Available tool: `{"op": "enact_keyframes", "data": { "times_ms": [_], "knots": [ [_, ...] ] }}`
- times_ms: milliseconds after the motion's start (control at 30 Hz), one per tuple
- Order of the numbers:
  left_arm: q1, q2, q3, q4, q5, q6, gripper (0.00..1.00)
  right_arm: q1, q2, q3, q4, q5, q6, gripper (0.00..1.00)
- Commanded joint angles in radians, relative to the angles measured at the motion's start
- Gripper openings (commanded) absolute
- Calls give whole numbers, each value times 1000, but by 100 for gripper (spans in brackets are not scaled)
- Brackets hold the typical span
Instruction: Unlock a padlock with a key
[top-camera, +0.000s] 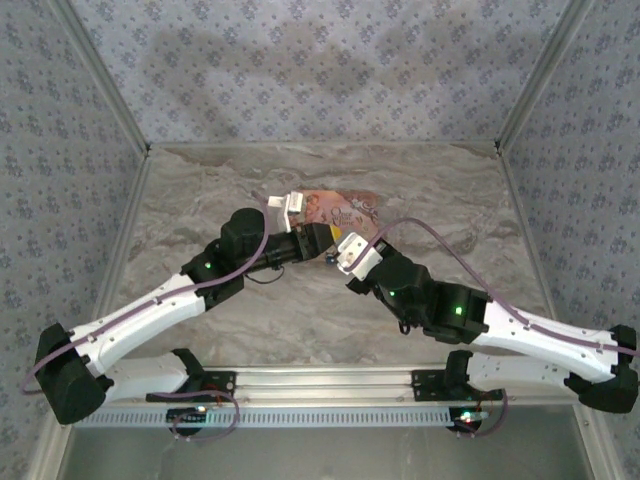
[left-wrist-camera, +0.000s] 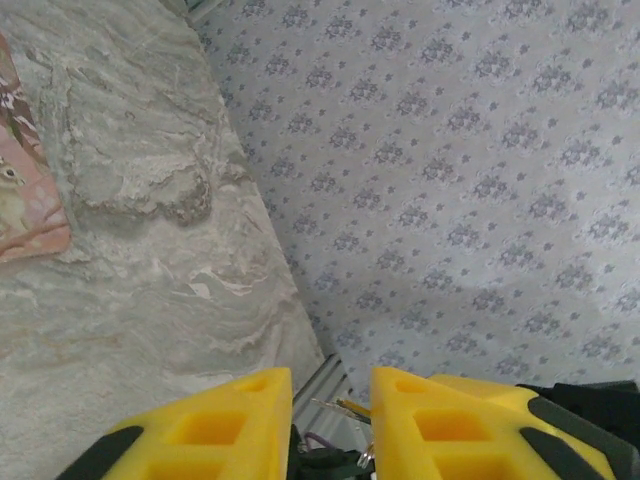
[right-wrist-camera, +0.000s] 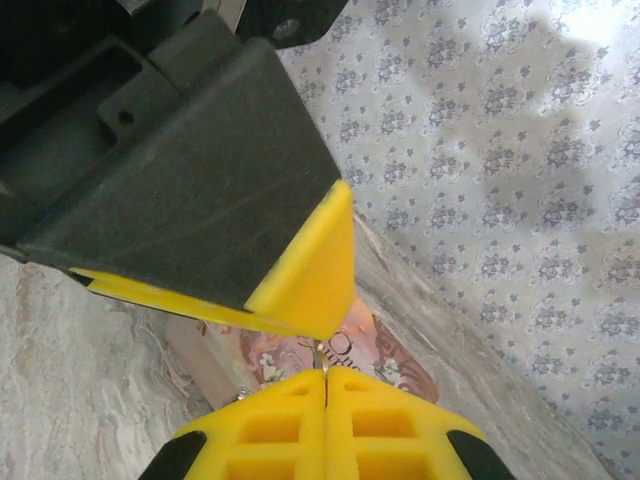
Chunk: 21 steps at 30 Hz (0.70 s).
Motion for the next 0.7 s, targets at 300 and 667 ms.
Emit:
{"op": "enact_keyframes", "data": {
  "times_ms": [300, 667],
  "knots": [
    [-6, -10, 29, 30, -5, -11, 37, 31, 17, 1, 39, 54, -51, 0],
    [-5, -4, 29, 39, 0, -20, 22, 63, 38, -15, 68, 101, -86, 0]
  ]
}}
